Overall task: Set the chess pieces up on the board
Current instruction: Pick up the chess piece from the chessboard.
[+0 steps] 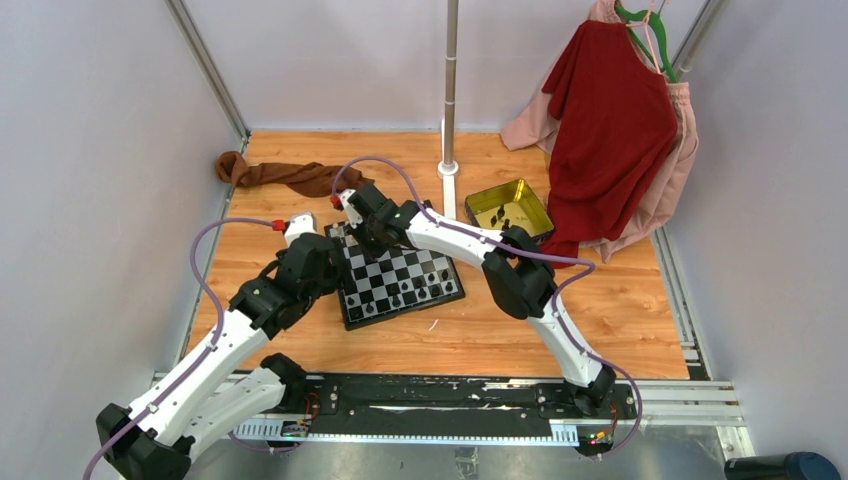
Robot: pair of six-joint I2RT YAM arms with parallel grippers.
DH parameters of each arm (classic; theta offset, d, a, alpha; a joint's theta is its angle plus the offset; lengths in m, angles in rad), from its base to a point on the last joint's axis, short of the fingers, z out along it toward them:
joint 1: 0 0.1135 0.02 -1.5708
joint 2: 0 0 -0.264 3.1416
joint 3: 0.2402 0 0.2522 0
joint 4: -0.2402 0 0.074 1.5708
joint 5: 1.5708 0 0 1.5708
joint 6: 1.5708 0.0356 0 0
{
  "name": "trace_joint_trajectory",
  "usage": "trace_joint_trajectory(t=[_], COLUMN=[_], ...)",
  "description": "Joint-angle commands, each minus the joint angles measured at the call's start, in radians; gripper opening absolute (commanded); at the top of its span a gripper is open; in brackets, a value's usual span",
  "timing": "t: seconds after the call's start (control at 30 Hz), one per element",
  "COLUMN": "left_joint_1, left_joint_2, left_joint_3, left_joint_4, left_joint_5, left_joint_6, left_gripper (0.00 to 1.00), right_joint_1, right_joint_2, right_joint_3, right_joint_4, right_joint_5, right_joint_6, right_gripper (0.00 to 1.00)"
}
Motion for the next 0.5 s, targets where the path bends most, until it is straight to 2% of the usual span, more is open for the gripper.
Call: trace_joint_trajectory(t=[0.0,0.47], left_joint_1=[-0.007,-0.007], left_joint_2=[-0.010,-0.002], left_joint_3=[-0.008,0.081], left_joint_4=[-0.010,-0.022], left_joint_5=[-0.017,-0.077], left_joint_6=[0.001,0.025], left_gripper=[0.79,0.79], right_joint_1=[0.017,0.062], right_joint_2=[0.003,-0.122], right_joint_3=[0.003,-0.133], right_joint_4=[-0.027,0.001], right_joint_5=[0.007,0.029], right_joint_6=[-0.007,-0.027], right_gripper=[0.01,0.00])
